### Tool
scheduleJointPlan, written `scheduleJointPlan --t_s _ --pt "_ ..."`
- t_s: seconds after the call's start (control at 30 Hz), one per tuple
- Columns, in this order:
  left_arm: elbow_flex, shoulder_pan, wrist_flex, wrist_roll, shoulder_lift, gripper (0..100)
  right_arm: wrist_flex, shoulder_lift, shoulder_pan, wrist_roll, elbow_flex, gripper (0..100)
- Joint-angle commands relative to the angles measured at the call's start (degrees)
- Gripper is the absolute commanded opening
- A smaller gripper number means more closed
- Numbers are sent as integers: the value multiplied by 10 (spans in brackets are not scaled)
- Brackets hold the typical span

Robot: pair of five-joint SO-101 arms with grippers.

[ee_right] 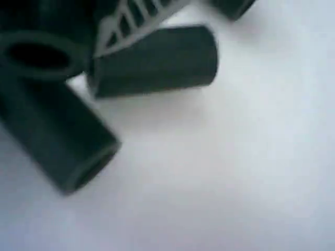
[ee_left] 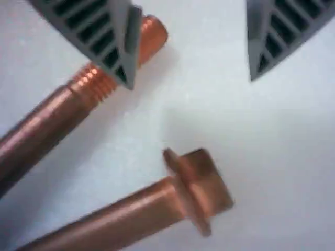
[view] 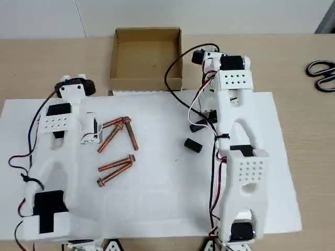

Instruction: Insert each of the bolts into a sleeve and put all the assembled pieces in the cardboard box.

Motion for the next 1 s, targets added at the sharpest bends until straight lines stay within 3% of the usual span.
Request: scheduleJointPlan --t_s 0.0,0.1,0.43,0.67,0.97 --pt "-47 20 25 -12 -27 97 9 -87 7 -7 48 3" --pt "-107 41 72 -15 -25 29 9 -126 26 -6 110 3" --pt "-326 91 219 -15 -23 41 3 -278 102 25 316 4" --pt "-324 135 241 -15 34 55 0 -385 153 47 417 6" --pt "-398 108 266 -64 229 93 -69 -472 235 50 578 6"
